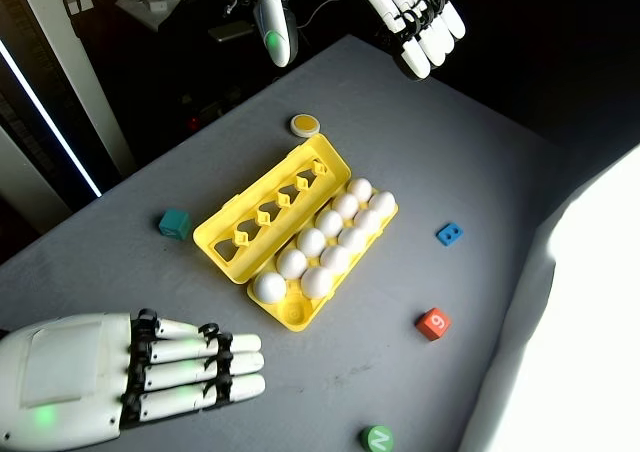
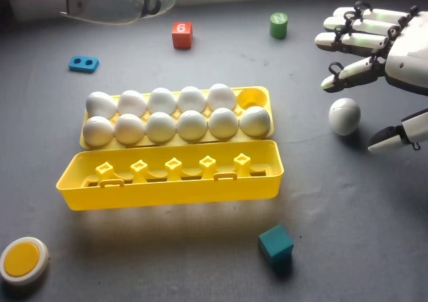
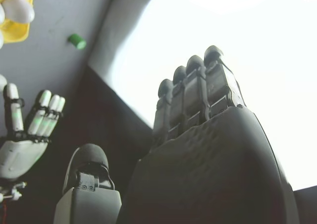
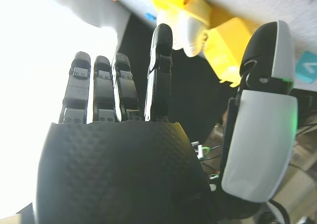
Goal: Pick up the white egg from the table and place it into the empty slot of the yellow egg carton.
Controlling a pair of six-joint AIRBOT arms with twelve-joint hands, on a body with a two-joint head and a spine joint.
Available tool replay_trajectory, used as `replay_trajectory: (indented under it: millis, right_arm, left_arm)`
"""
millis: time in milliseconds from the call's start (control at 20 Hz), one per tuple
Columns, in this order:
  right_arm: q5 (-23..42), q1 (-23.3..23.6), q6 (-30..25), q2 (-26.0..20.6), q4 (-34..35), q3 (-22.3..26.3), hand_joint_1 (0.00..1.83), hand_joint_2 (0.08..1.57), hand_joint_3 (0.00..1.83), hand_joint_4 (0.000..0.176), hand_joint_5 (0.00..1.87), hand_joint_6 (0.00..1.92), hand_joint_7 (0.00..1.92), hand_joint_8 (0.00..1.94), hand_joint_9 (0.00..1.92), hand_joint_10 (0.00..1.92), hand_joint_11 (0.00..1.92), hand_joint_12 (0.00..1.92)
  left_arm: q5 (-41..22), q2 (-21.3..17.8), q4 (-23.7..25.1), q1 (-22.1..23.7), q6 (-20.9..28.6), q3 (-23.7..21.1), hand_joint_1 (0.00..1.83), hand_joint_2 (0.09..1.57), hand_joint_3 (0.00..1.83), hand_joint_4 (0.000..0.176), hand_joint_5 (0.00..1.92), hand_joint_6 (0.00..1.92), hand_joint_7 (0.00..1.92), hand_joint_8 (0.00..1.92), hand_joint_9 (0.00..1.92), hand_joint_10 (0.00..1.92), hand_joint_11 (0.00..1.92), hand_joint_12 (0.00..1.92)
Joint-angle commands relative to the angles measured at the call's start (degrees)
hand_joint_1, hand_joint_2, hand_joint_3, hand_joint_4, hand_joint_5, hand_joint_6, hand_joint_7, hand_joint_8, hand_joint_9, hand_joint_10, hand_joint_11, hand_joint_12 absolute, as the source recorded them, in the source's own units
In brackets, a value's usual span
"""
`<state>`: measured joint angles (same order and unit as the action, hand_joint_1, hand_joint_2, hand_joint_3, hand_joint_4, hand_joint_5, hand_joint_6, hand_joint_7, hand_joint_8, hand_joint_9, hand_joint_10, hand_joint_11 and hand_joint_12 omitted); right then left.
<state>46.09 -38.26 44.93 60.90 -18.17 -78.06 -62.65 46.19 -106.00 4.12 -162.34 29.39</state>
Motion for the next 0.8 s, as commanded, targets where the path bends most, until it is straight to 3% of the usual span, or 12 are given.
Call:
replay_trajectory:
  millis: [0, 150, 250, 300, 350, 400, 450, 500, 550, 650, 700, 750]
  right_arm:
    - [6.2, 0.6, -0.5, -0.4, 1.8, 0.0, 0.81, 0.81, 0.0, 0.085, 0.7, 0.01, 0.1, 0.01, 0.0, 0.0, 0.0, 0.0]
    - [6.2, 0.6, 0.9, -0.3, 2.4, -0.1, 0.78, 0.81, 0.0, 0.103, 0.7, 0.0, 0.08, 0.0, 0.0, 0.0, 0.0, 0.0]
    - [5.4, 0.7, 5.5, 0.0, 5.2, -0.1, 0.83, 0.8, 0.0, 0.077, 0.72, 0.01, 0.09, 0.01, 0.0, 0.0, 0.0, 0.0]
    - [4.7, 0.7, 6.4, 0.2, 5.6, -0.3, 0.81, 0.81, 0.0, 0.083, 0.68, 0.0, 0.09, 0.01, 0.0, 0.0, 0.0, 0.0]
    - [4.1, 0.7, 7.9, 0.5, 5.6, -0.4, 0.8, 0.83, 0.01, 0.064, 0.66, 0.0, 0.1, 0.01, 0.0, 0.0, 0.0, 0.0]
    - [3.9, 0.6, 9.2, 0.8, 5.6, -0.5, 0.8, 0.83, 0.01, 0.07, 0.65, 0.0, 0.09, 0.0, 0.0, 0.0, 0.0, 0.0]
    - [3.8, 0.6, 10.2, 1.5, 5.7, -0.9, 0.76, 0.82, 0.0, 0.114, 0.64, 0.0, 0.07, 0.0, 0.0, 0.0, 0.0, 0.0]
    - [3.8, 0.7, 10.2, 1.9, 5.8, -1.3, 0.77, 0.81, 0.0, 0.121, 0.65, 0.0, 0.0, 0.0, 0.0, 0.0, 0.0, 0.0]
    - [3.7, 0.7, 10.3, 2.4, 6.0, -1.9, 0.77, 0.81, 0.0, 0.121, 0.65, 0.0, 0.0, 0.0, 0.0, 0.0, 0.0, 0.0]
    - [2.3, 0.8, 10.3, 3.1, 6.4, -3.1, 0.82, 0.79, 0.0, 0.098, 0.69, 0.02, 0.01, 0.0, 0.0, 0.0, 0.0, 0.0]
    - [1.2, 1.0, 10.3, 3.3, 6.4, -3.4, 0.78, 0.8, 0.0, 0.128, 0.67, 0.01, 0.0, 0.0, 0.0, 0.0, 0.0, 0.0]
    - [0.6, 1.0, 10.2, 3.4, 6.4, -3.4, 0.82, 0.79, 0.0, 0.107, 0.69, 0.01, 0.0, 0.0, 0.0, 0.0, 0.0, 0.0]
  left_arm:
    - [0.9, 0.0, 5.7, 0.5, 0.1, 0.1, 0.0, 1.19, 0.0, 0.0, 0.1, 0.0, 0.08, 0.0, 0.05, 0.0, 0.0, 0.04]
    - [0.9, 0.0, 5.7, 0.5, 0.1, 0.1, 0.0, 1.19, 0.0, 0.0, 0.09, 0.0, 0.08, 0.0, 0.04, 0.0, 0.0, 0.02]
    - [0.9, 0.0, 5.8, 0.5, 0.1, 0.1, 0.0, 1.18, 0.0, 0.0, 0.11, 0.01, 0.09, 0.01, 0.05, 0.0, 0.0, 0.02]
    - [0.9, 0.0, 5.8, 0.4, 0.1, 0.1, 0.0, 1.18, 0.0, 0.0, 0.12, 0.01, 0.1, 0.01, 0.06, 0.01, 0.02, 0.02]
    - [0.9, 0.0, 5.9, 0.4, 0.1, 0.1, 0.0, 1.18, 0.0, 0.0, 0.12, 0.01, 0.1, 0.01, 0.07, 0.01, 0.01, 0.02]
    - [1.0, 0.0, 5.9, 0.4, 0.1, 0.1, 0.0, 1.17, 0.0, 0.0, 0.11, 0.0, 0.09, 0.0, 0.05, 0.0, 0.0, 0.0]
    - [1.0, 0.0, 5.8, 0.4, 0.1, 0.1, 0.0, 1.16, 0.0, 0.0, 0.07, 0.0, 0.04, 0.0, 0.01, 0.0, 0.0, 0.0]
    - [1.0, 0.0, 5.8, 0.4, 0.1, 0.1, 0.0, 1.17, 0.0, 0.0, 0.1, 0.02, 0.07, 0.01, 0.03, 0.01, 0.0, 0.0]
    - [1.0, 0.0, 5.9, 0.4, 0.1, 0.1, 0.0, 1.17, 0.0, 0.0, 0.1, 0.02, 0.07, 0.01, 0.03, 0.01, 0.0, 0.0]
    - [1.0, 0.0, 6.0, 0.4, 0.2, 0.1, 0.0, 1.16, 0.0, 0.0, 0.13, 0.01, 0.11, 0.01, 0.07, 0.01, 0.01, 0.0]
    - [1.0, 0.0, 6.0, 0.3, 0.2, 0.1, 0.0, 1.15, 0.0, 0.0, 0.11, 0.0, 0.1, 0.01, 0.06, 0.01, 0.0, 0.0]
    - [1.0, 0.0, 6.2, 0.3, 0.2, 0.1, 0.0, 1.15, 0.0, 0.0, 0.13, 0.01, 0.12, 0.01, 0.07, 0.01, 0.0, 0.0]
